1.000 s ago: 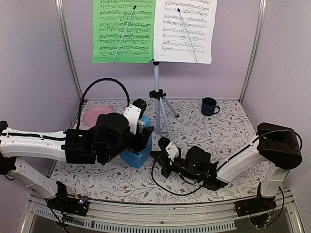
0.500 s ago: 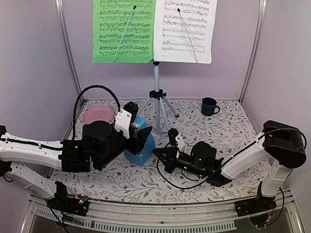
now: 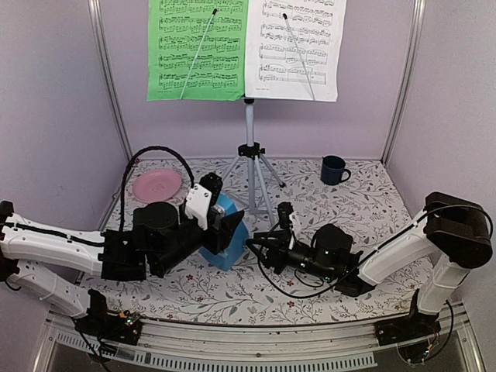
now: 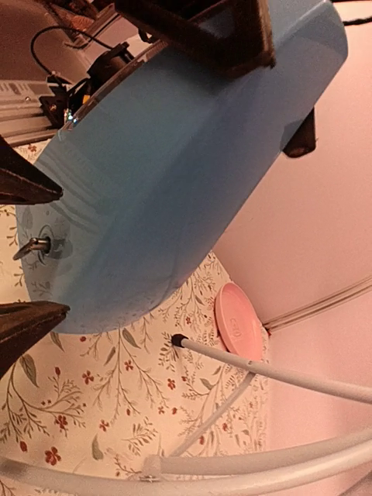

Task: Set up the instrument practice props

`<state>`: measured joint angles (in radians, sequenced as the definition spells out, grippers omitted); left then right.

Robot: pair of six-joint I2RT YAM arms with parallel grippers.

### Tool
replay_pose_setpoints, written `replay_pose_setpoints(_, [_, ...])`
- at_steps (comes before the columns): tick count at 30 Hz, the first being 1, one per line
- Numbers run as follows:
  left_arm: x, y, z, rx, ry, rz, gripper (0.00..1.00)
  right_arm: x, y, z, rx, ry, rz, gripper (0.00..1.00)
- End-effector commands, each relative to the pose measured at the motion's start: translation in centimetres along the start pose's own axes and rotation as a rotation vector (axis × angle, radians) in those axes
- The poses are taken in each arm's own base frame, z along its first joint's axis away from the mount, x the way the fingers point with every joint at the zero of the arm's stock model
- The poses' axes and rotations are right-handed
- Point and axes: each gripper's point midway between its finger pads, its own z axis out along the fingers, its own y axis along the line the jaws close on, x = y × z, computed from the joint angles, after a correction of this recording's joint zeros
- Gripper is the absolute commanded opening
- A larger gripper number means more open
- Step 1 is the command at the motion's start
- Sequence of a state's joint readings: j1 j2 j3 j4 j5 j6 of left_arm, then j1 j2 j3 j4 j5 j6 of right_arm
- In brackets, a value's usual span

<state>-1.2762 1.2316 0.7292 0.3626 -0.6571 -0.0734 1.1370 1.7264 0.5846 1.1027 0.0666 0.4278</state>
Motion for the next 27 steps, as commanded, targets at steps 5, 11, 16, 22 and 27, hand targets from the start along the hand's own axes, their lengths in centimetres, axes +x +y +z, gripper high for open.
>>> replay_pose_setpoints(5, [-0.4, -1.8, 1.0, 0.131, -0.072, -0.095, 0.10, -0.1, 1.4, -3.3, -0.087, 0.030, -0.056, 0.70])
replay_pose_setpoints(11, [0.9, -4.4, 1.0, 0.278, -0.086, -0.071, 0.10, -1.2, 1.0, -5.8, -0.045, 0.030, -0.099, 0.99])
replay_pose_setpoints(16, [1.2, -7.1, 1.2, 0.402, -0.119, -0.051, 0.10, -2.6, -0.4, -7.2, 0.036, 0.034, -0.129, 0.99])
replay_pose_setpoints(22, [1.6, -10.1, 2.7, 0.496, -0.132, 0.007, 0.11, -4.8, -1.8, -9.8, 0.104, -0.010, -0.122, 0.99])
replay_pose_setpoints(27, [3.1, -11.8, 3.7, 0.548, -0.113, 0.044, 0.15, -6.8, -4.7, -12.1, 0.237, -0.065, -0.078, 0.99])
